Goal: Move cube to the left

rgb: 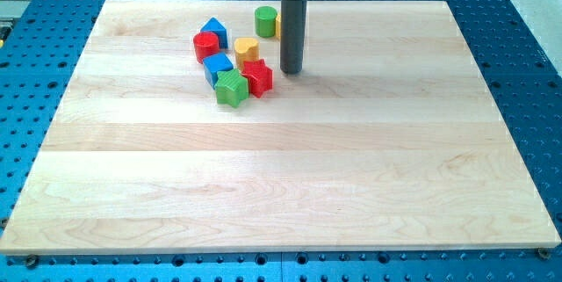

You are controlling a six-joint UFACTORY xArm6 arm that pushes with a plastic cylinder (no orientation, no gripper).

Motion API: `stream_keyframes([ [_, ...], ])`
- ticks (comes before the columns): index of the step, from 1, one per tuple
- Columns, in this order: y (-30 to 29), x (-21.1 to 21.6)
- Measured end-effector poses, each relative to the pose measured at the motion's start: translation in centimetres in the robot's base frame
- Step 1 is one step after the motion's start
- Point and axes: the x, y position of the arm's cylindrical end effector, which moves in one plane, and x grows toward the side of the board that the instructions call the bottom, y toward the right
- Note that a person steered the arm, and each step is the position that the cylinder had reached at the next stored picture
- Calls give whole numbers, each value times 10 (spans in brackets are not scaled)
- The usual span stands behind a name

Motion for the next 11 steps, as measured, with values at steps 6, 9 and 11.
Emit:
stream_keyframes([
  [6, -5, -2],
  [9, -98, -2],
  [11, -128, -2],
])
